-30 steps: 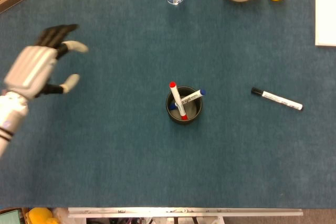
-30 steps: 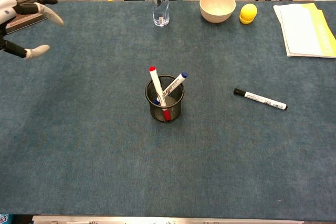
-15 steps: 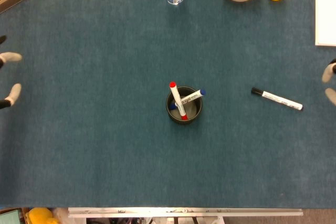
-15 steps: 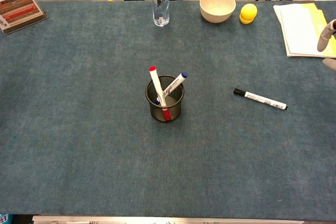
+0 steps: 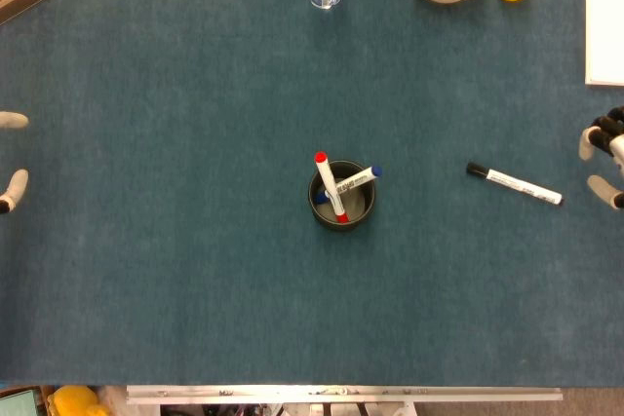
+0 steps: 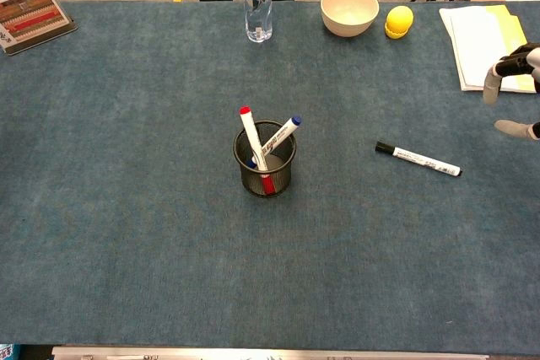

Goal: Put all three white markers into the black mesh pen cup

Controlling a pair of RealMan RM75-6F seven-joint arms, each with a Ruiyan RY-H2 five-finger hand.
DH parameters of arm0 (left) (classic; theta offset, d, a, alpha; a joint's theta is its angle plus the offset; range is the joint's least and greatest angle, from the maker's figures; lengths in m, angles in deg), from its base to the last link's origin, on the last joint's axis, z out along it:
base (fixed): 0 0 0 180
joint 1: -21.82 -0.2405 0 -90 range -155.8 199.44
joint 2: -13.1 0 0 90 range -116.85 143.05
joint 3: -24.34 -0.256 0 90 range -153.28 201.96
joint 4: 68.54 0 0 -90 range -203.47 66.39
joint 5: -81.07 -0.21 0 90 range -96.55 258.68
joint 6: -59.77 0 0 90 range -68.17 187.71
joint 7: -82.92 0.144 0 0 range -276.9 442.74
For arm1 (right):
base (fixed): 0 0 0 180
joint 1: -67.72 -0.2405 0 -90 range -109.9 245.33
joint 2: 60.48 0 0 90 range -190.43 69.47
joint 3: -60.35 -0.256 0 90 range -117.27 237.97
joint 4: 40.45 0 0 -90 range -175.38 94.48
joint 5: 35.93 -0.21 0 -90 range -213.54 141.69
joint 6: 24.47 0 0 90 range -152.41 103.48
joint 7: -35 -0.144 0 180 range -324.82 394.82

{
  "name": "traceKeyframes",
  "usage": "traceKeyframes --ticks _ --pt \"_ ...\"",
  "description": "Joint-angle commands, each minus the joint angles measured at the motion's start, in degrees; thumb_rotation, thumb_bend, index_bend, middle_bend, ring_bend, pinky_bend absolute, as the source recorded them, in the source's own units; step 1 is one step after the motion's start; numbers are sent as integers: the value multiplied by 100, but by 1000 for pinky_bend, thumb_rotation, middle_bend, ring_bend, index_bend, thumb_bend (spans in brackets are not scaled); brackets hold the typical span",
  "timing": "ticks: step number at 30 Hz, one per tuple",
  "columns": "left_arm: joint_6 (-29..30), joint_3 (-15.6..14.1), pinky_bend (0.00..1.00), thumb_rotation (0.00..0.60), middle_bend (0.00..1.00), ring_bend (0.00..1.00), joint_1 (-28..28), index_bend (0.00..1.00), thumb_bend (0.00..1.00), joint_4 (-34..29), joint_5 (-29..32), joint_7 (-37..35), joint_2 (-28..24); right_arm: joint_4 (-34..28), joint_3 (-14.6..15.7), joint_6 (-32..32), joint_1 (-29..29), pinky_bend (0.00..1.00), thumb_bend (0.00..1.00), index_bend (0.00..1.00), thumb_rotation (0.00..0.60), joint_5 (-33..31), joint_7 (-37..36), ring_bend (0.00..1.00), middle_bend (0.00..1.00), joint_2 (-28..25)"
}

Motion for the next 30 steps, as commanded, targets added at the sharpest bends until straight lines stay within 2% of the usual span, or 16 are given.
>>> traceKeyframes --ticks 1,6,13,30 --pt "0 -4 4 600 74 0 -22 288 340 -17 -58 -33 -22 -43 -76 190 -86 524 181 524 600 -390 576 317 474 287" --pt "-1 -12 4 600 74 0 -67 289 340 -27 -154 -96 -60 -131 -185 408 -226 524 174 523 600 -961 1348 313 465 626" --pt "22 8 4 600 73 0 -113 293 340 -22 -241 -196 -93 -83 -188 621 -468 524 169 524 600 -1350 2114 309 456 1034" --pt "14 43 4 600 73 0 -167 297 340 -17 -377 -290 -125 -19 -206 1110 -1174 524 171 563 600 -2382 3377 283 438 1582"
